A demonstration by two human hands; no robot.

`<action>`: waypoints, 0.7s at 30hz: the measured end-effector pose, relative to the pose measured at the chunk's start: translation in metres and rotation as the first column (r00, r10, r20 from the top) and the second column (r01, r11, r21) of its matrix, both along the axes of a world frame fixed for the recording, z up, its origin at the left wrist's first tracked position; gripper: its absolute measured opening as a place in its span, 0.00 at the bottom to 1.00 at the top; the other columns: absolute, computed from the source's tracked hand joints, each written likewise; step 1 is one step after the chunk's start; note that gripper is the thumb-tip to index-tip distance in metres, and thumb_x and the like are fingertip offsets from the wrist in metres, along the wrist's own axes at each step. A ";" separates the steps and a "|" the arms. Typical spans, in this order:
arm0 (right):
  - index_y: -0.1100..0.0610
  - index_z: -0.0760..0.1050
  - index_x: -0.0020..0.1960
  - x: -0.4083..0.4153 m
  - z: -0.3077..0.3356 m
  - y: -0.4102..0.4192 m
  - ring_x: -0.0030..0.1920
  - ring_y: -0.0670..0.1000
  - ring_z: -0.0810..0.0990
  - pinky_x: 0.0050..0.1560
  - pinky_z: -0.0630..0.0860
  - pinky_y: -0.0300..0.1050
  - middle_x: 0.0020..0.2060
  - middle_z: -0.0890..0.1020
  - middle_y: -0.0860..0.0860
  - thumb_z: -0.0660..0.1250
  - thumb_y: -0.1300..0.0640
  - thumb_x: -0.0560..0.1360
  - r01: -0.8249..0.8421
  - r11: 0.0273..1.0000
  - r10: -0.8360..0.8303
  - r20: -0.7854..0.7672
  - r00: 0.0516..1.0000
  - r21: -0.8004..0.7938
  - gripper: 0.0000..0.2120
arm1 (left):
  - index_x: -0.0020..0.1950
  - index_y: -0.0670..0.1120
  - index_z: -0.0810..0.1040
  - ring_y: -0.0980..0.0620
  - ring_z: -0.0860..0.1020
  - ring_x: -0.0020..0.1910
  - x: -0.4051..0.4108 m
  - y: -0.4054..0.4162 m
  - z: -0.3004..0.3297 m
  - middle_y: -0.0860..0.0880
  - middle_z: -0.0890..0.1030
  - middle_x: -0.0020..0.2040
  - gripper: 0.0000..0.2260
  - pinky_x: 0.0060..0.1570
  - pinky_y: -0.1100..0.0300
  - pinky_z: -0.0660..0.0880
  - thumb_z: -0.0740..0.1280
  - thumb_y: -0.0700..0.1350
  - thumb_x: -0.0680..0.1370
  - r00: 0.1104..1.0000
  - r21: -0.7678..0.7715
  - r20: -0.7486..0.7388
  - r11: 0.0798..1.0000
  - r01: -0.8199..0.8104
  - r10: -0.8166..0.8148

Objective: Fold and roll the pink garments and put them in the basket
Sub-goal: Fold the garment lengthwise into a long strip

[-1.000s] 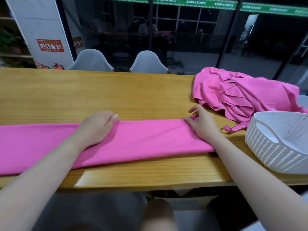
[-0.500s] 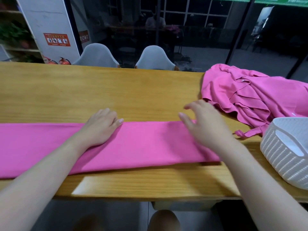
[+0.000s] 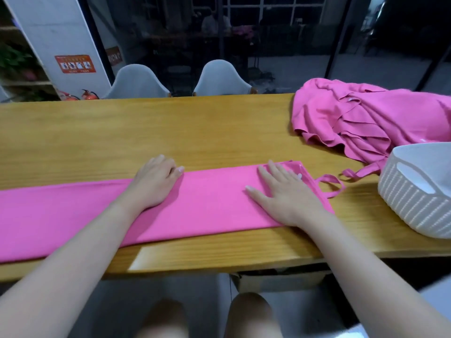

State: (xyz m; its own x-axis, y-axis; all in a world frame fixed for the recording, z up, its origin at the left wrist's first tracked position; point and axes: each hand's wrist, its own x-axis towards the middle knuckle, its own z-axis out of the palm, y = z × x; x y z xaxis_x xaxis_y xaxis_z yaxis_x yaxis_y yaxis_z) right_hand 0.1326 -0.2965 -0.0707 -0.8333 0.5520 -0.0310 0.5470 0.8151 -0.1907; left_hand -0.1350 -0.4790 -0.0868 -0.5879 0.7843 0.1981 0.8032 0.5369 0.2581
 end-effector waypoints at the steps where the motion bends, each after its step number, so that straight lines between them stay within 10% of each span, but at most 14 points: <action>1: 0.49 0.47 0.84 0.009 0.000 0.012 0.82 0.49 0.43 0.81 0.40 0.51 0.83 0.46 0.51 0.43 0.26 0.77 0.045 0.999 -0.045 0.014 0.999 0.021 0.43 | 0.42 0.50 0.69 0.41 0.72 0.51 0.000 0.001 -0.001 0.49 0.69 0.43 0.14 0.53 0.46 0.68 0.58 0.55 0.84 1.000 0.020 0.002 1.000 -0.005 0.005; 9: 0.59 0.55 0.82 -0.002 0.001 0.003 0.82 0.56 0.50 0.81 0.45 0.54 0.82 0.54 0.59 0.47 0.33 0.82 0.151 0.984 -0.151 -0.004 0.988 0.095 0.38 | 0.49 0.47 0.75 0.41 0.75 0.50 0.038 -0.009 0.018 0.45 0.75 0.48 0.06 0.51 0.43 0.73 0.60 0.45 0.82 0.966 0.214 -0.231 0.962 0.171 -0.120; 14: 0.62 0.69 0.74 -0.043 0.005 -0.057 0.76 0.59 0.64 0.77 0.57 0.49 0.75 0.69 0.61 0.56 0.54 0.85 -0.066 0.997 0.071 -0.225 0.972 0.029 0.21 | 0.68 0.46 0.77 0.46 0.73 0.67 0.066 -0.030 0.008 0.47 0.77 0.67 0.14 0.71 0.48 0.67 0.59 0.44 0.85 0.941 0.075 -0.024 0.938 0.337 -0.337; 21: 0.49 0.50 0.84 -0.047 0.003 -0.060 0.82 0.47 0.46 0.81 0.42 0.50 0.83 0.50 0.48 0.48 0.33 0.82 -0.101 0.995 0.100 -0.015 0.995 -0.019 0.35 | 0.84 0.54 0.50 0.59 0.47 0.81 0.063 -0.065 0.019 0.57 0.49 0.83 0.32 0.80 0.59 0.43 0.51 0.66 0.83 0.953 -0.185 0.035 0.935 0.303 -0.302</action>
